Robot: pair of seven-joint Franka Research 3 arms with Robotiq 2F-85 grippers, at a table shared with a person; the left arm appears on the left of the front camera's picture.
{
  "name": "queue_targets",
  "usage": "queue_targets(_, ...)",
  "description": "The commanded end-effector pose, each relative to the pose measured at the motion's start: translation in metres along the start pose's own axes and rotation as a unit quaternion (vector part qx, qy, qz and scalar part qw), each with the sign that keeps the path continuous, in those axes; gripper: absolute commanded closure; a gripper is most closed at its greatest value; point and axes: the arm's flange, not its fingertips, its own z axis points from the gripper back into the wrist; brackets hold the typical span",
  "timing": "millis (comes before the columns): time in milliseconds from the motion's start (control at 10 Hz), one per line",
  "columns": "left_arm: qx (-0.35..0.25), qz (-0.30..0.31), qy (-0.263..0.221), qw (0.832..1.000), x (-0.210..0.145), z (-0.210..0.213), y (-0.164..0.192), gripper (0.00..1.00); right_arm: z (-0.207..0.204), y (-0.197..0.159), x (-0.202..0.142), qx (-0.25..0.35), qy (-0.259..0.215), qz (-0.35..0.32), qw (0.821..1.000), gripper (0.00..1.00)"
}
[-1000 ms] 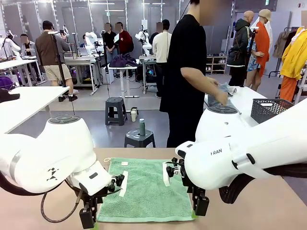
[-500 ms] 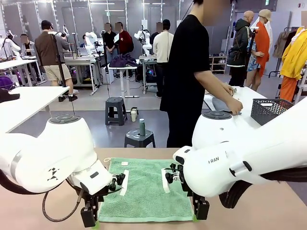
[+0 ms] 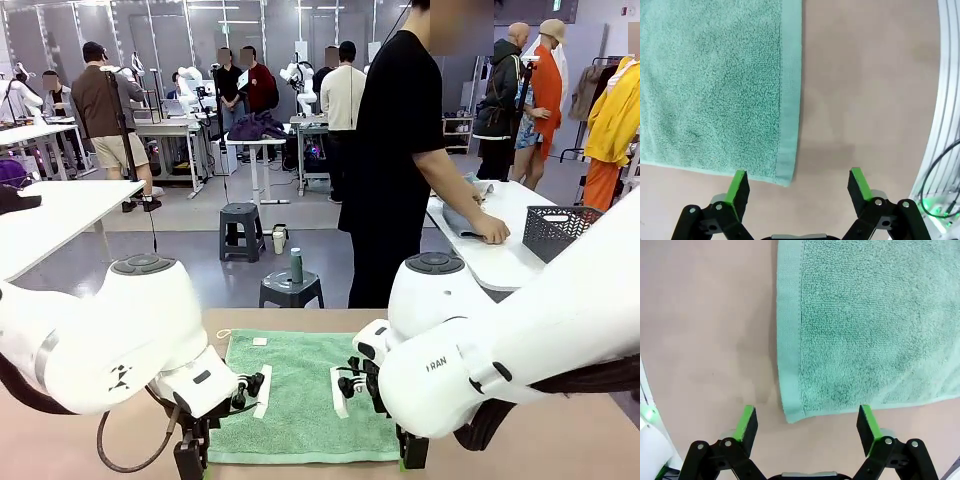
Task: Fold the towels and place them in the basket.
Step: When a person lays out a Towel with hook on the table, fold it in half twice.
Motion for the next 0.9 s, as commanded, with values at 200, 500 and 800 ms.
queue_targets(200,0.015,-0.007,-0.008,1.0,-0.001,-0.015,-0.001,0.0,-0.016,-0.004,0.009,-0.005,0.008,-0.011,1.0,0.0)
queue_targets(500,0.015,-0.009,-0.006,1.0,-0.003,-0.017,-0.002,0.0,-0.021,-0.004,0.007,0.008,-0.003,-0.016,1.0,0.0)
queue_targets(800,0.014,-0.016,-0.005,1.0,-0.005,-0.024,-0.002,0.0,-0.02,-0.008,0.005,0.022,-0.013,-0.022,0.999,0.12)
